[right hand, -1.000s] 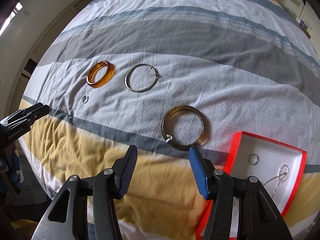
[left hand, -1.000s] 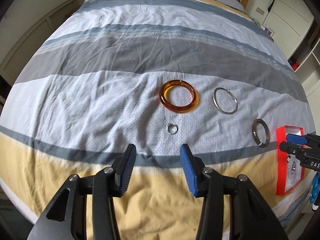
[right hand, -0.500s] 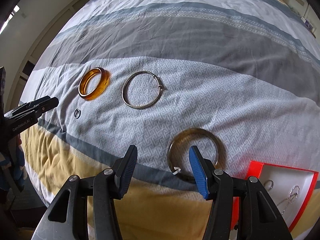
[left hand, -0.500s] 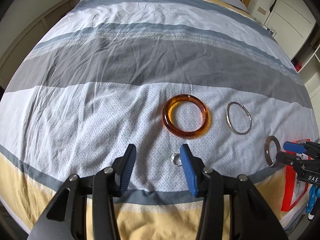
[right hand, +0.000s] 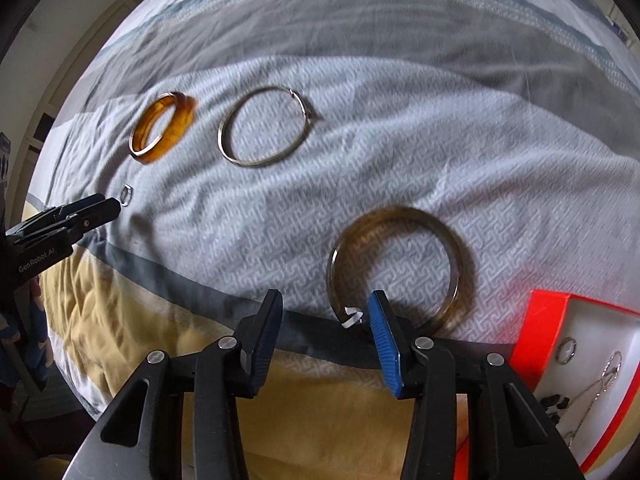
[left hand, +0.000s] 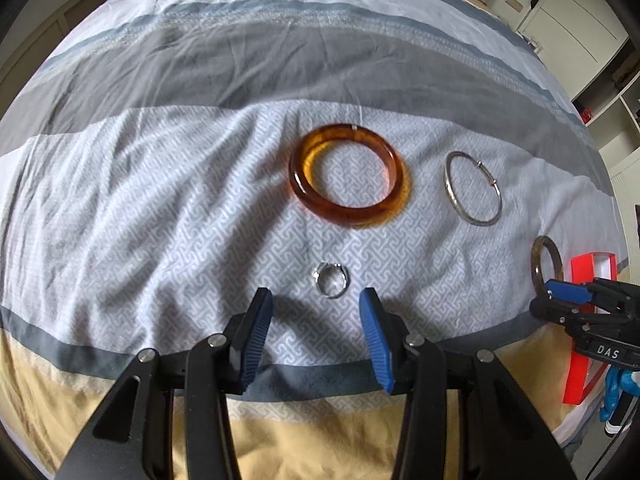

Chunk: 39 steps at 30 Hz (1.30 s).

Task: Organize jewelry
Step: 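Grasp the dark tortoiseshell bangle with the right tool while the left tool grasps the small silver ring, then carry the bangle and ring into the red box and open both tools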

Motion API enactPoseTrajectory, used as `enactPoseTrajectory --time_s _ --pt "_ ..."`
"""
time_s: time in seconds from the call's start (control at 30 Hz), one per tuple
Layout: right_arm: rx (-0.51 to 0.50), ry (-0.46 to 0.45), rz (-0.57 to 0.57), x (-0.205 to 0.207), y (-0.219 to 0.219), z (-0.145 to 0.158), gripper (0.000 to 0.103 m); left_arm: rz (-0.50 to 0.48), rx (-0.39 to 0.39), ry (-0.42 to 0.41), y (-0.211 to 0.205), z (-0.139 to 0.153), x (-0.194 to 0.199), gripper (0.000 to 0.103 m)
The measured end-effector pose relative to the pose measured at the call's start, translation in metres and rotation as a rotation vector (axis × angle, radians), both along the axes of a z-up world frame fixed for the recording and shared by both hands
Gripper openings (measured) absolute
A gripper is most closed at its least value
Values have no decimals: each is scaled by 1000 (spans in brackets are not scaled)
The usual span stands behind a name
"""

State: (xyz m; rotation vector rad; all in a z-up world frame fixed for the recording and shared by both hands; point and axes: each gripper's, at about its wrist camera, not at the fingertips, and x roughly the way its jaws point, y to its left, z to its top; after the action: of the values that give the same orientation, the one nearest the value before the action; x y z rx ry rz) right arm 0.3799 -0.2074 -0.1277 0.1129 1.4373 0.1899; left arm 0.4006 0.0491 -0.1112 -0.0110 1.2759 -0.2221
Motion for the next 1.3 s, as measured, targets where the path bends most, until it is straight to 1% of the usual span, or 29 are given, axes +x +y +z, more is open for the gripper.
enactPoseTrajectory --time_s 0.1,0.17,0.33,0.4,0.43,0.47,0.5,0.53,0.57,0.6,0.63,0.67,0.87,1.13,1.3 --pt "-3 8 -1 0 0 -7 42 -11 -1 11 -3 -7 3 42" --pt "-2 12 -1 1 1 -11 38 -10 1 13 -4 -12 5 38" --pt "16 23 -2 6 -1 -20 37 5 -3 26 -5 -21 13 31" --pt "34 32 -15 9 -4 -23 37 3 8 24 -7 -22 13 23" --pt "41 37 -20 13 -1 -26 37 -2 15 23 -9 -22 13 21" --pt "44 40 -22 14 -1 -27 37 -6 19 23 -10 -22 13 16" --pt "47 44 -23 15 -1 -29 37 -12 23 24 -12 -21 13 16" --pt "47 46 -22 16 -1 -29 34 -15 24 24 -13 -20 12 16" --pt "42 46 -19 17 -1 -29 24 -16 21 26 -14 -19 12 16" --pt "43 44 -16 18 -1 -28 17 -15 16 28 -15 -18 12 16" --pt "51 43 -13 18 -2 -26 11 -13 11 26 -15 -16 11 16" --pt "54 39 -9 19 -4 -23 9 -12 8 24 -16 -14 10 16" --pt "81 17 -4 8 -9 -4 8 -14 12 1 -23 5 2 16" --pt "133 -60 -27 -11 -16 43 8 -41 23 -35 -25 38 -11 16" --pt "145 -116 -30 -27 -28 74 8 -90 21 -65 -46 66 -23 16"
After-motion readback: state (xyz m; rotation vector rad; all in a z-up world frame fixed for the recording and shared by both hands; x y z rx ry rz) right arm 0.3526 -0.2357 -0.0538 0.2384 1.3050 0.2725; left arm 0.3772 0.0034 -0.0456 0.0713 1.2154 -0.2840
